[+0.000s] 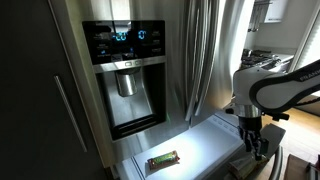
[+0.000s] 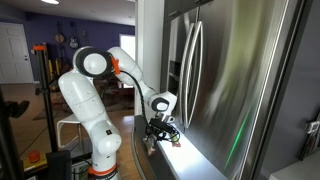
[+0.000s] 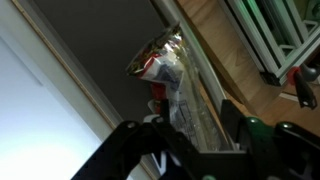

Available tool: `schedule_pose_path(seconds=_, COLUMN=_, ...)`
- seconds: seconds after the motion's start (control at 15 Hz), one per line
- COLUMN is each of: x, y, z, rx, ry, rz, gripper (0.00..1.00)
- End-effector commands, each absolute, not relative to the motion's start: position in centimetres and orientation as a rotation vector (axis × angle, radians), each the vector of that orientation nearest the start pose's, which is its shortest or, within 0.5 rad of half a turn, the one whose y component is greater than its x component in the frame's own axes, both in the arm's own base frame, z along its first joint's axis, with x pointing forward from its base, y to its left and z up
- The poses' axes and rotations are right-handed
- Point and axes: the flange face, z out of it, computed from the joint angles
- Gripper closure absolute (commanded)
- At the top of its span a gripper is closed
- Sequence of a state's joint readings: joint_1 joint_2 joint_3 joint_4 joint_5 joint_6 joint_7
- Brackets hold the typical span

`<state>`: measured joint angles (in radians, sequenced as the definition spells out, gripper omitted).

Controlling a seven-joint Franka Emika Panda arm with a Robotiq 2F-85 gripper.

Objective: Remove the package on the right in the bottom refrigerator freezer and place it at the edge of the freezer drawer

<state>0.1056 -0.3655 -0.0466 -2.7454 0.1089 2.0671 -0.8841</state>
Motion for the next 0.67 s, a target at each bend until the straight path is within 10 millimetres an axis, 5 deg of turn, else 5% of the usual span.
schedule_pose_path(seconds=0.0, x=33.8, y=2.5, z=31.5, rx=-2.651, ry=-1.199, rz=0.357, gripper=0.11)
schedule_pose_path(seconds=0.13, x=33.4, y=2.0, z=33.1, rx=-2.689, ry=-1.169, rz=0.282, gripper=0.0)
schedule_pose_path(seconds=0.6, x=32.3, y=-0.3, z=42.0, rx=-2.799, ry=-0.728, rz=0.154, gripper=0.0)
